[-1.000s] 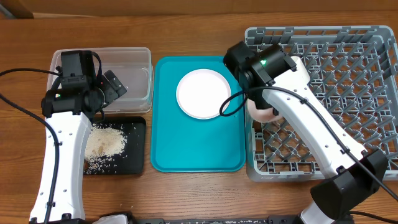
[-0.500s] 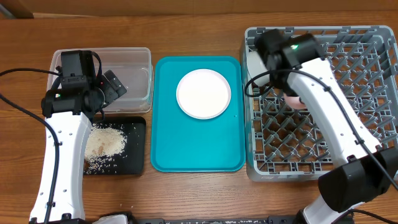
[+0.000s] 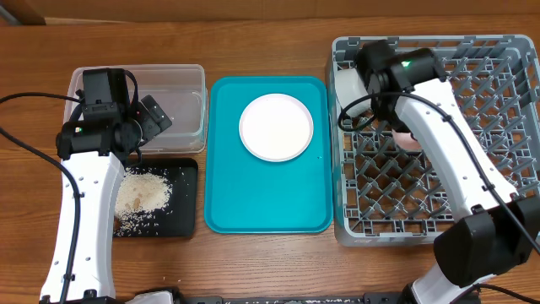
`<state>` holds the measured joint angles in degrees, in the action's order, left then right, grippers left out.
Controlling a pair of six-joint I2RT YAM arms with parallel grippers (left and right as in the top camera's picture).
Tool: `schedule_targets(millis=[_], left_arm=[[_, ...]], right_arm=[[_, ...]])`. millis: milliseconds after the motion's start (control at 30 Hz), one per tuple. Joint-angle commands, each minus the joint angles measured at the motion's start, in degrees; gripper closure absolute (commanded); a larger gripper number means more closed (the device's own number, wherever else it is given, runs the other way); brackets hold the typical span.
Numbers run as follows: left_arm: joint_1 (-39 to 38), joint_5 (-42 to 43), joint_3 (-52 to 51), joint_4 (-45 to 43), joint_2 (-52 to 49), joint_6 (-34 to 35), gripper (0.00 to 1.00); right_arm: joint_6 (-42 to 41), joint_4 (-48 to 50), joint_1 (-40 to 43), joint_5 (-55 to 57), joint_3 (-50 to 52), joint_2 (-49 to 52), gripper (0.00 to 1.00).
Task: Sort waste into correct bins and load items into the dishwasher
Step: 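Lift the pink plate and stand it in the dish rack, then release the plate and move the right gripper toward the white plate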
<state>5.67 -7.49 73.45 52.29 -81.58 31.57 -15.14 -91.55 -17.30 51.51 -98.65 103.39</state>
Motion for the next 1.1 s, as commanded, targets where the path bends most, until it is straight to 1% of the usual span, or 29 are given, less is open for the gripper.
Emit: schedule_targets(millis=[0,67,133,533,767,1067], left_arm=[[0.04,0.07,0.79,-0.22,0.31,0.79,0.0],[0.04,0.07,0.79,-0.2,0.31,0.79,0.0],[0.04,0.07,0.79,-0.2,0.31,0.79,0.0],[0.04,0.07,0.79,-0.22,0.31,0.79,0.0],[0.04,0.07,0.79,-0.22,0.31,0.79,0.0],[0.04,0.07,0.79,-0.22,0.31,0.79,0.0]], right_arm=[[6.1,3.91,-0.09,1.46,4.74,-0.42,0.96],[9.29,6.6,-0.24,2.08,6.12,-0.42,0.96],[10.73,7.96,-0.87,2.69,6.82,-0.42,0.96],[10.71,9.29,-6.43,2.64,10.38,-0.17,0.96],[10.69,12.59,-7.89,2.67,14.64,-0.09,0.96],[10.71,13.35,-10.4,2.49,15.04,-0.09,0.96]])
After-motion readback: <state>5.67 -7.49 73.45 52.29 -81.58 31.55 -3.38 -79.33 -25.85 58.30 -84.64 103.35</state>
